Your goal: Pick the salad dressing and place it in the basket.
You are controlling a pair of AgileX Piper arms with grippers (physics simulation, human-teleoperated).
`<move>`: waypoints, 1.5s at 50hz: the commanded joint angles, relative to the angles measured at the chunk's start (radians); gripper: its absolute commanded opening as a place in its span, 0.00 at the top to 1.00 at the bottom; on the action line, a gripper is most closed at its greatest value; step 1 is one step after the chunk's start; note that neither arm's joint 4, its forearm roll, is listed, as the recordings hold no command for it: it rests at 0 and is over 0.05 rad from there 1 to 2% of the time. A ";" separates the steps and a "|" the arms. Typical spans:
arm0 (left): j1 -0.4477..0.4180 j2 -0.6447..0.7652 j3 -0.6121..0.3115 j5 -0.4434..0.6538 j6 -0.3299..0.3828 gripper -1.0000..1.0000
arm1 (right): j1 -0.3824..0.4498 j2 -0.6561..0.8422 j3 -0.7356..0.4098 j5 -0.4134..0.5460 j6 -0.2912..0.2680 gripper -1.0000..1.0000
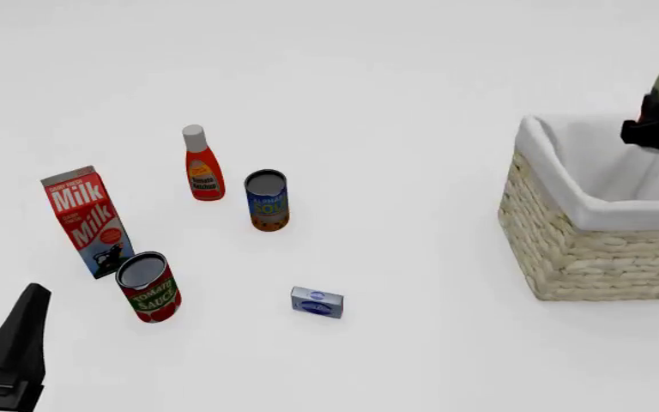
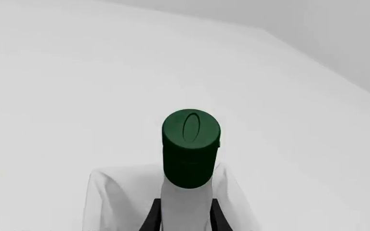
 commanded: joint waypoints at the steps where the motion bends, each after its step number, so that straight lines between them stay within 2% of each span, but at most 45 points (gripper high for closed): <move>1: -0.006 0.000 0.000 -0.002 0.002 0.00 | -0.024 0.032 -0.011 0.002 0.009 1.00; 30: -0.004 0.000 0.000 0.005 0.011 0.00 | -0.018 0.155 -0.049 -0.031 0.025 1.00; 56: 0.007 0.000 0.000 0.005 0.012 0.00 | -0.022 0.234 -0.112 0.008 0.018 1.00; 75: 0.006 0.000 0.000 0.004 0.015 0.00 | -0.021 0.285 -0.115 -0.002 0.026 1.00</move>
